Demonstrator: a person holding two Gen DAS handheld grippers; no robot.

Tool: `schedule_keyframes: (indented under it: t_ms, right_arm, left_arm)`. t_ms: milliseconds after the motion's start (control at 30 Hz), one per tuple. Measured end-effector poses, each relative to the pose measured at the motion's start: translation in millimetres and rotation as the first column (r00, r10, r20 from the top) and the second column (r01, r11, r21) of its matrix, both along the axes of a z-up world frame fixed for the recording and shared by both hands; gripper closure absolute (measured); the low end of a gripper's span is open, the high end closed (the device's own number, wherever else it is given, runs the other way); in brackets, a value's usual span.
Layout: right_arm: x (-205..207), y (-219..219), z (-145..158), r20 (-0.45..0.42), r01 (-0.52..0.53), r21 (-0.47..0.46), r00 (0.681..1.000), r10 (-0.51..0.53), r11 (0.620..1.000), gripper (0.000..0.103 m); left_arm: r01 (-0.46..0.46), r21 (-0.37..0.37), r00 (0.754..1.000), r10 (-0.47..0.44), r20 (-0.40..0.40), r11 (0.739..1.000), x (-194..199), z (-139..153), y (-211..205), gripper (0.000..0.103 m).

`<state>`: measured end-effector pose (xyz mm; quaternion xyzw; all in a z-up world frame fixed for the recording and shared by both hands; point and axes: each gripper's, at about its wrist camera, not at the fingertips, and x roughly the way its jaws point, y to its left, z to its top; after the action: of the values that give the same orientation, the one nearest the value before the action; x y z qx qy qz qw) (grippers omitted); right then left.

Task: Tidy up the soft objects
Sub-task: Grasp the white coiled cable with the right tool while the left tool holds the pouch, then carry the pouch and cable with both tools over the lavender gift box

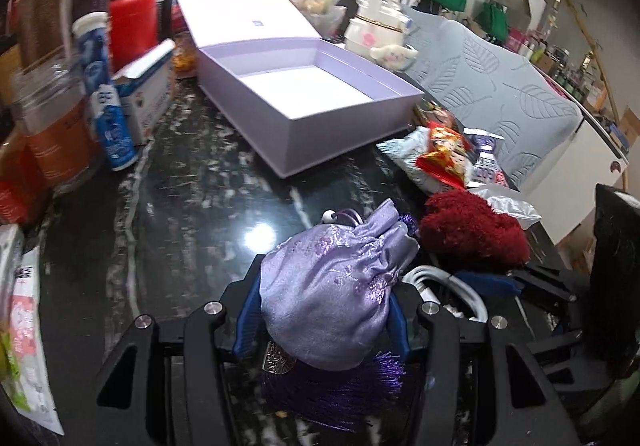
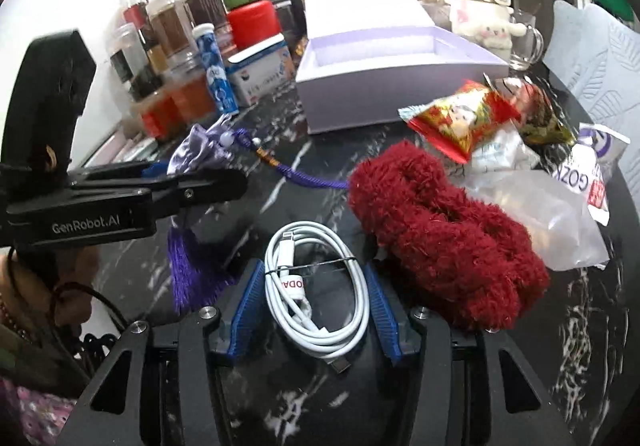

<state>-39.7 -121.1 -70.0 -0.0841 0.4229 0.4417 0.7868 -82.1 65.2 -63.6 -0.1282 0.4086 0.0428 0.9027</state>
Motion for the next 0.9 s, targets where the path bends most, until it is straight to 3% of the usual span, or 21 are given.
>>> schedule_keyframes:
  t_ms: [167,467,900]
  right_arm:
    - [0.2,4.9,9.9,-0.022,-0.019,0.049,1.0,0.02,0.999,0.052]
    - [-3.6,17.7,45.4,0.064,-0.077,0.11,0.995,0.07,0.991,0.052]
    - [15.3,18.4,96.9,0.199,-0.095,0.179,0.978,0.059,0.979,0.052]
  left_arm:
    - [-0.042,0.008,0.999,0.042,0.016,0.999,-7.2,4.4,12.2,0.051]
    - [-0.091,0.08,0.993,0.084,0.088,0.993,-7.7,28.1,20.9,0.051]
    - [-0.067,0.149,0.968,0.028,0.248,0.987,18.2,89.9,15.6,0.051]
